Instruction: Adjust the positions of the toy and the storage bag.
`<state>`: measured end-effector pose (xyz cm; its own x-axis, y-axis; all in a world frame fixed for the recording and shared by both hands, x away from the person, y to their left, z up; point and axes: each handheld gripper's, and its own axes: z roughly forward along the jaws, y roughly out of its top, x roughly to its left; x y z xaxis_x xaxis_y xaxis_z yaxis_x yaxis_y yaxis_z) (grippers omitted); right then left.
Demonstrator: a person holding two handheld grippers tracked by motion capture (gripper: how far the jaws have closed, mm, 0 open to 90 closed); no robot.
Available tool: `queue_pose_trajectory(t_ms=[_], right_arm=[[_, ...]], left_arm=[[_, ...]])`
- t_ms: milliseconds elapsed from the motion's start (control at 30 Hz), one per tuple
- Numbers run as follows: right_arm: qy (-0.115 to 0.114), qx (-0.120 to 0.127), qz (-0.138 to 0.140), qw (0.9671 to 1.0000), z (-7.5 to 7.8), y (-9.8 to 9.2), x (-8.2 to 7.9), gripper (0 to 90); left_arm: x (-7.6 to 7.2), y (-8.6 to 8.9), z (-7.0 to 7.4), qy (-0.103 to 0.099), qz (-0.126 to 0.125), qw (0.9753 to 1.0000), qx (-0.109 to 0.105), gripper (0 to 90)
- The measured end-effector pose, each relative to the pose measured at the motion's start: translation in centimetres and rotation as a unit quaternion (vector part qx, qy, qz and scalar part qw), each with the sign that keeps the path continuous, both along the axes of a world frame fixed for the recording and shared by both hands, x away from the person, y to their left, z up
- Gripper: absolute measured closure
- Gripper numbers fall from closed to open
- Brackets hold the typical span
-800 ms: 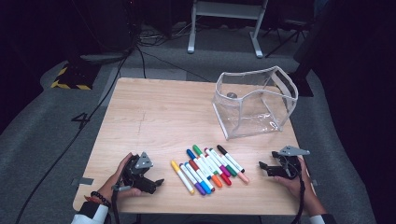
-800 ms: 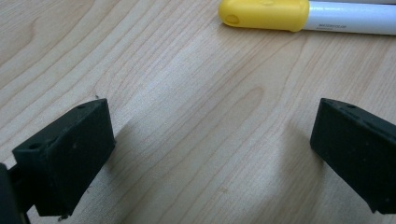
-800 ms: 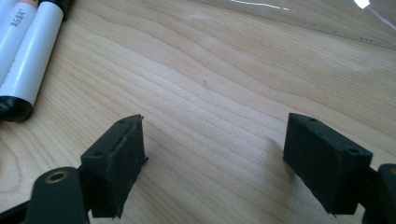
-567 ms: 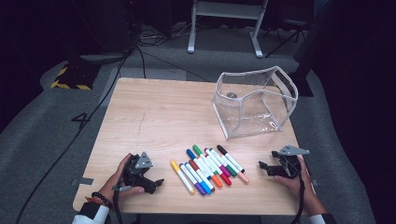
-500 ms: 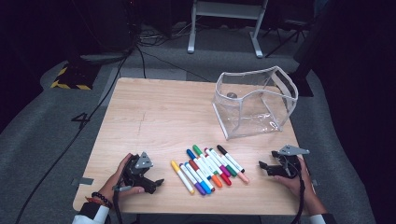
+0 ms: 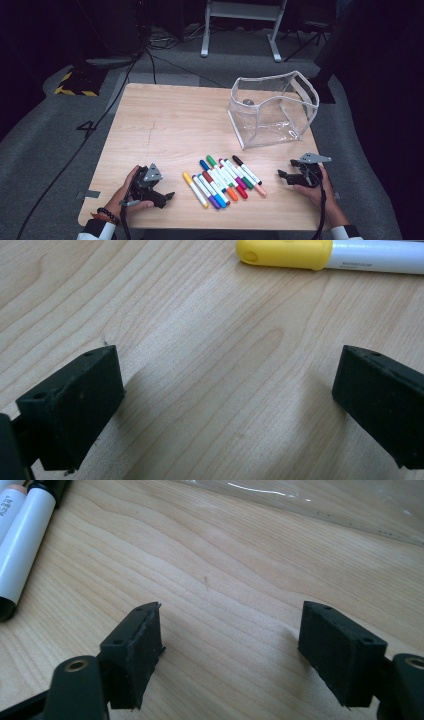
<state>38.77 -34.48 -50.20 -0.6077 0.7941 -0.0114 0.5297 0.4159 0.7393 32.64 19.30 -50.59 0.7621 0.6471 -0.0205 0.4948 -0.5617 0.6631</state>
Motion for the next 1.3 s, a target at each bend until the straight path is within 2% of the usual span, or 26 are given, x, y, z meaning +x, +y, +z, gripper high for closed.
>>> queue_pose_trajectory(t_ms=[167, 400, 600, 833, 1300], right_arm=[[-0.013, -0.002, -0.008, 0.9999, 0.18, -0.39, 0.05, 28.0], [-0.010, -0.009, 0.000, 0.9999, 0.14, -0.10, 0.02, 28.8], [-0.004, -0.003, 0.013, 0.9999, 0.07, 0.33, -0.07, 28.7], [-0.006, 0.005, 0.002, 1.0000, -0.14, 0.31, 0.00, 26.6], [-0.005, 0.006, 0.005, 1.0000, -0.14, 0.30, 0.11, 26.0]], left_arm=[[0.00, 0.00, 0.00, 0.000, 0.000, 1.0000, 0.000, 0.3], [0.01, 0.03, 0.01, -0.001, -0.001, 1.0000, 0.001, 0.3], [0.02, 0.08, 0.02, 0.000, -0.003, 1.0000, 0.002, 0.3], [0.02, 0.08, 0.02, 0.000, -0.003, 1.0000, 0.002, 0.3], [0.09, 0.10, 0.01, 0.001, -0.006, 1.0000, 0.001, 0.2]])
